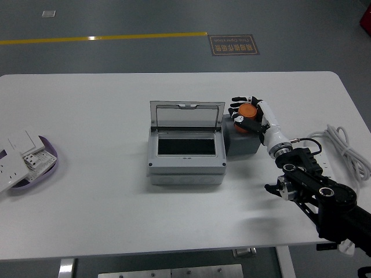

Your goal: Pick up the cylinder from the cube,place it in the box,flap close box

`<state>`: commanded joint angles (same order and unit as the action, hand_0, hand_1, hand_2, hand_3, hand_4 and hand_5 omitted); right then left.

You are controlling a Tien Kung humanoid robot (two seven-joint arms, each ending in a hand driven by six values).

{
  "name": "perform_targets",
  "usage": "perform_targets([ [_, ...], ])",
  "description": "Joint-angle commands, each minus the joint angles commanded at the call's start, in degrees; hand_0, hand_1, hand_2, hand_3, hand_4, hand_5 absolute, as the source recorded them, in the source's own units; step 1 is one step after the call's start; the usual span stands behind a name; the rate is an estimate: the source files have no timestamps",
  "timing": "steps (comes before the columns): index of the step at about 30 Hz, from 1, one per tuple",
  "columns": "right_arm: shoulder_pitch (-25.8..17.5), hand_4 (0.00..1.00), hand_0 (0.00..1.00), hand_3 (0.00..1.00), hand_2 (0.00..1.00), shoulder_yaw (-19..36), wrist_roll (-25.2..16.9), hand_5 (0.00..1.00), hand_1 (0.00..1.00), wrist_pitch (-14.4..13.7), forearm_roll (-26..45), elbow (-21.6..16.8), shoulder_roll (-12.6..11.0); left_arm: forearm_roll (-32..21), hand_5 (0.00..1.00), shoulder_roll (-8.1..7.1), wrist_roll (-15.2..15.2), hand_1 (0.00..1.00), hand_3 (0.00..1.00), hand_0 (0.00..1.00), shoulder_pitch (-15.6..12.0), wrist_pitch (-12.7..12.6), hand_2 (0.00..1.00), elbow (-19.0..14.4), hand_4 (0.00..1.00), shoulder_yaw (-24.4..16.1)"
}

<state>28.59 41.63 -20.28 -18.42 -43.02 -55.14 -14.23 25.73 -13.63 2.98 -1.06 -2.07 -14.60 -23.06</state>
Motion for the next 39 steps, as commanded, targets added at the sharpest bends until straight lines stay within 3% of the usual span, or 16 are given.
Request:
perform_targets([
  [6,-0.1,0.076,0.616,0.494,0.483,0.0,0.2,0.002,0.559,-0.3,-0.2,-0.1,0.0,0.1,0.220,-0.05,0.0,0.628,0.637,0.593,0.0,0.0,0.619,0.0,0.698,-0.1],
  [7,-0.1,0.002,0.507,0.429,0.441,0.0,0.3,0.002,0.507,-0.4,-0.3,-0.2,0.0,0.1,0.219,-0.05,0.0,0.628,0.637,0.593,0.1,0.0,0.619,0.0,0.699,-0.2],
  [12,-0.2,0.002,0.507,0.429,0.441,0.1,0.2,0.002,0.507,-1.1,-0.3,-0.8,0.0,0.2,0.219,-0.04,0.0,0.628,0.637,0.593,0.1,0.0,0.619,0.0,0.699,-0.4],
  [13,-0.2,0.002,0.446,0.342,0.402,0.1,0.1,0.002,0.456,-1.3,-0.3,-0.9,0.0,0.2,0.218,-0.04,0.0,0.628,0.638,0.593,0.1,0.0,0.619,-0.1,0.699,-0.4],
  [17,-0.9,0.002,0.446,0.342,0.402,1.9,-1.2,0.002,0.456,-2.8,-0.2,-2.5,0.0,0.2,0.218,-0.01,-0.1,0.628,0.638,0.593,0.0,0.0,0.619,0.0,0.699,-0.4],
  [18,-1.1,0.002,0.446,0.342,0.402,2.7,-1.4,0.002,0.456,-3.3,-0.4,-3.3,0.0,0.2,0.218,0.01,-0.1,0.628,0.638,0.593,-0.1,0.0,0.619,0.0,0.699,-0.4],
  [19,-1.3,0.002,0.437,0.244,0.348,3.5,-1.6,0.002,0.403,-3.7,-0.7,-4.0,-0.1,0.1,0.216,0.02,-0.1,0.628,0.638,0.593,-0.1,0.0,0.619,0.0,0.699,-0.4],
  [25,-3.5,0.002,0.422,0.216,0.317,8.8,-1.3,0.002,0.373,-6.6,-3.6,-10.8,-1.7,0.0,0.215,0.15,0.0,0.628,0.637,0.593,-0.2,0.0,0.619,0.0,0.699,-0.4],
  [30,-5.9,0.002,0.422,0.216,0.317,10.6,1.9,0.002,0.373,-10.3,-10.2,-18.2,-3.2,0.0,0.215,0.33,0.0,0.628,0.637,0.593,-0.3,0.0,0.619,0.0,0.699,-0.5],
  [31,-6.3,0.002,0.281,0.195,0.258,10.4,3.2,0.002,0.276,-10.4,-12.1,-19.9,-3.4,0.0,0.216,0.36,0.0,0.628,0.638,0.593,-0.3,0.0,0.619,0.0,0.699,-0.5],
  [36,-5.6,0.002,0.281,0.195,0.258,6.7,11.4,0.002,0.276,-5.3,-22.8,-28.1,-3.1,-0.1,0.216,0.33,0.0,0.628,0.638,0.593,-0.3,-0.1,0.619,0.1,0.699,-0.4],
  [37,-5.2,0.002,0.101,0.186,0.231,5.6,13.5,0.002,0.194,-3.9,-25.2,-29.7,-2.9,0.0,0.216,0.31,0.0,0.628,0.638,0.593,-0.3,-0.1,0.619,0.1,0.699,-0.4],
  [39,-3.5,0.002,0.101,0.186,0.231,3.3,17.6,0.002,0.194,-1.1,-29.5,-32.7,-2.4,-0.1,0.216,0.29,0.0,0.628,0.638,0.593,-0.3,-0.1,0.619,0.1,0.699,-0.4],
])
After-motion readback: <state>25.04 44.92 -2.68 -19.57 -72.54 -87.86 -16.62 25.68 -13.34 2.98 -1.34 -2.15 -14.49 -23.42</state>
